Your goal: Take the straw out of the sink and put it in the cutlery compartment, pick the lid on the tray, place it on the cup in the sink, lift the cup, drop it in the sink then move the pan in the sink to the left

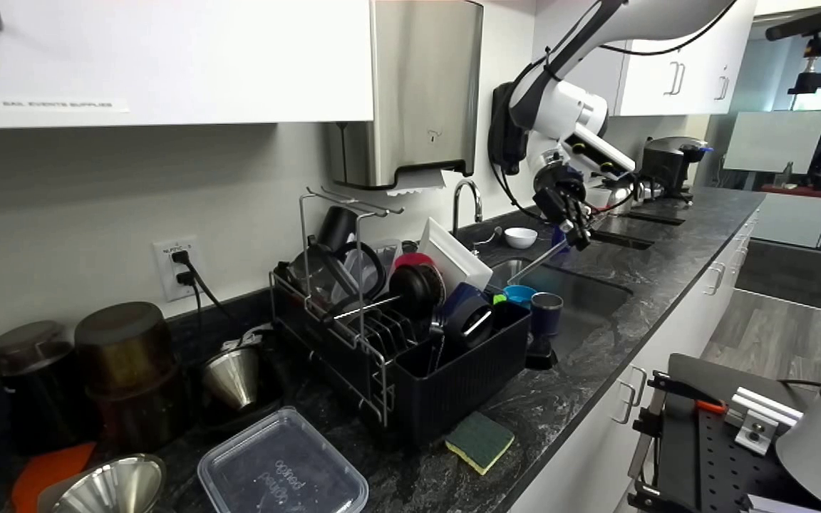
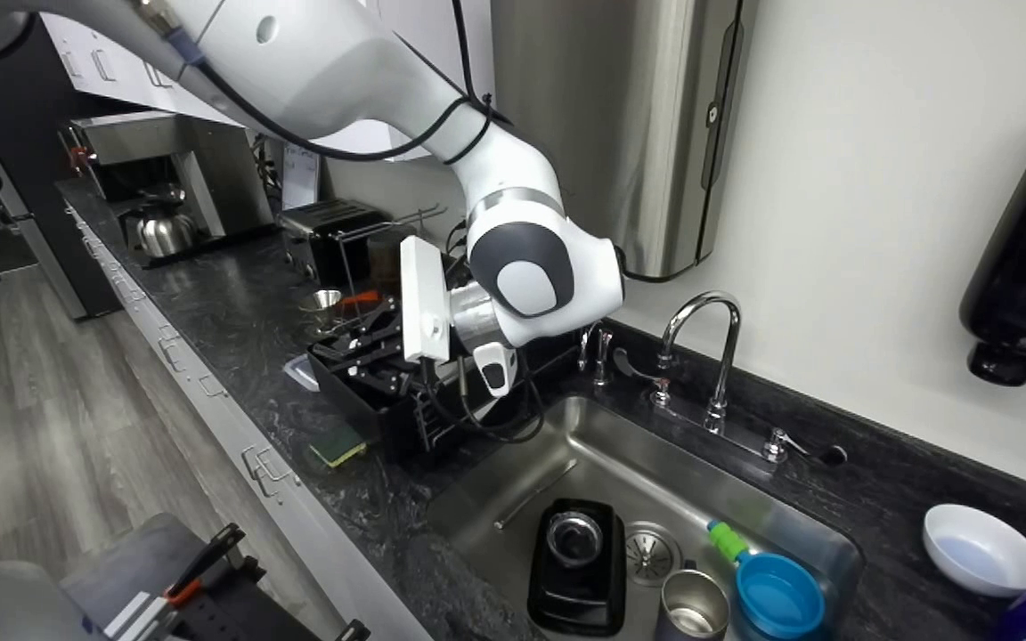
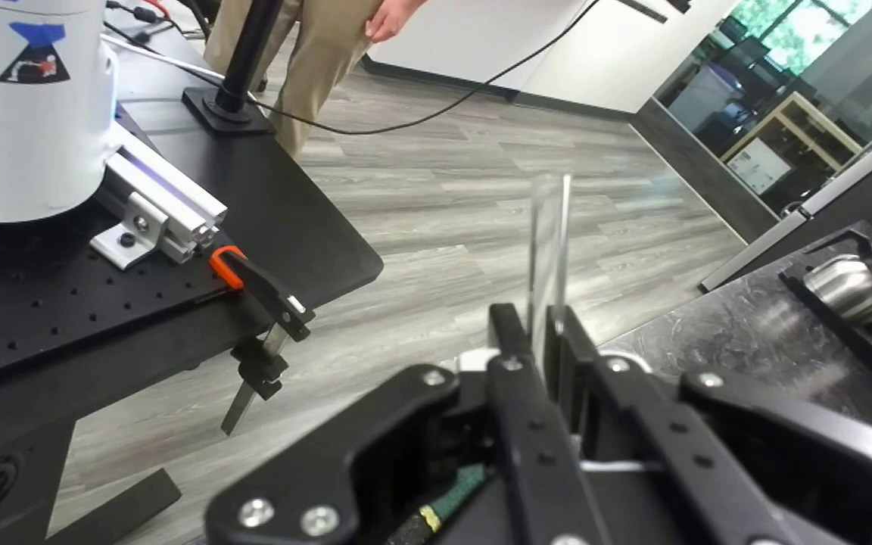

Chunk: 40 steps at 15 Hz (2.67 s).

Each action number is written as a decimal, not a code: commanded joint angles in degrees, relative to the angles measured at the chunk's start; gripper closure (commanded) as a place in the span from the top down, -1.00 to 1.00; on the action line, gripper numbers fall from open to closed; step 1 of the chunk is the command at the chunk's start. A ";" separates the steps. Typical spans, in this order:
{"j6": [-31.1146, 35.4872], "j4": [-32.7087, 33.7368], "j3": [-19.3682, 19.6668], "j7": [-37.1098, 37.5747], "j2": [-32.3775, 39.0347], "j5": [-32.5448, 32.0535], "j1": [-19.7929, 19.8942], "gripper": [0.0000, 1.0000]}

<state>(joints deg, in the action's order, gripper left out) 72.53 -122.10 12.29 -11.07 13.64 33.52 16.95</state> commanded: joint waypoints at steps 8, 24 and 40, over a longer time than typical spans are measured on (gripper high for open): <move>-0.24 0.15 0.41 0.63 1.26 0.10 -0.42 -0.75; -0.77 -6.18 2.76 -0.08 -1.61 -0.08 0.67 -0.94; -8.16 -11.78 3.02 10.21 -13.08 11.70 -2.02 -0.94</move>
<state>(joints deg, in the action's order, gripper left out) 64.53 -132.99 15.90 -3.39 1.72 42.58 15.46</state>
